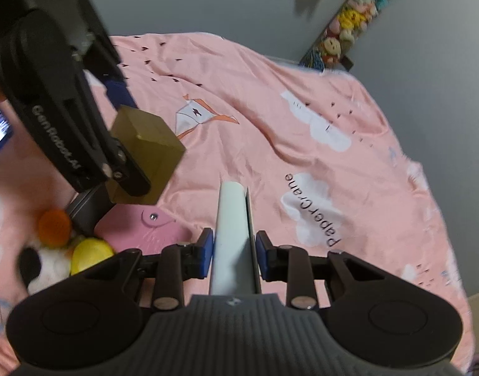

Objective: Organize objects
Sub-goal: 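Carry the gold cube box with the left gripper while the right lowers the white case into the box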

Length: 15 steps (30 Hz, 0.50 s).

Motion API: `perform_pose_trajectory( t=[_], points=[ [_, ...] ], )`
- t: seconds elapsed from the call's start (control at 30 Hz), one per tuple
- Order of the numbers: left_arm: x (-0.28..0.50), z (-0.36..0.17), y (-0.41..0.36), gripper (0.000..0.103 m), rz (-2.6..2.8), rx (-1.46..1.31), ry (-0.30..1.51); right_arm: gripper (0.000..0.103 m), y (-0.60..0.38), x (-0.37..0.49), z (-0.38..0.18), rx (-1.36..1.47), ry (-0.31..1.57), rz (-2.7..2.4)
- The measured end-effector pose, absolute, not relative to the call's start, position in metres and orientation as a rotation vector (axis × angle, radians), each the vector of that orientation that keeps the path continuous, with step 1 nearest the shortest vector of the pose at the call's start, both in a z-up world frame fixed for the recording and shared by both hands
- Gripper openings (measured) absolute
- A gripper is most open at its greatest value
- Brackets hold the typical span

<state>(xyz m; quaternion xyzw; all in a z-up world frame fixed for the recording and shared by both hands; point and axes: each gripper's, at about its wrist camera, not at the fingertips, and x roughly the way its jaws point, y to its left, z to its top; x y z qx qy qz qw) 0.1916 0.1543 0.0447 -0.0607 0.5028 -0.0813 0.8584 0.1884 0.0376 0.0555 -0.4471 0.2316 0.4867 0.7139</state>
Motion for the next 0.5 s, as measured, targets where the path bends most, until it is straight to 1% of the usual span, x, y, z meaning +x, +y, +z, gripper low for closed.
perform_pose_trajectory(
  t=[0.3, 0.4, 0.5],
  points=[
    [0.182, 0.075, 0.095, 0.075, -0.337, -0.074, 1.019, 0.03, -0.029, 0.154, 0.084, -1.126, 0.414, 0.989],
    [0.183, 0.078, 0.077, 0.075, -0.391, -0.055, 1.029, 0.031, -0.051, 0.149, 0.081, -1.17, 0.413, 0.957],
    [0.189, 0.076, 0.059, 0.075, -0.435, -0.028, 1.049, 0.031, -0.07, 0.144, 0.067, -1.231, 0.414, 0.955]
  ],
)
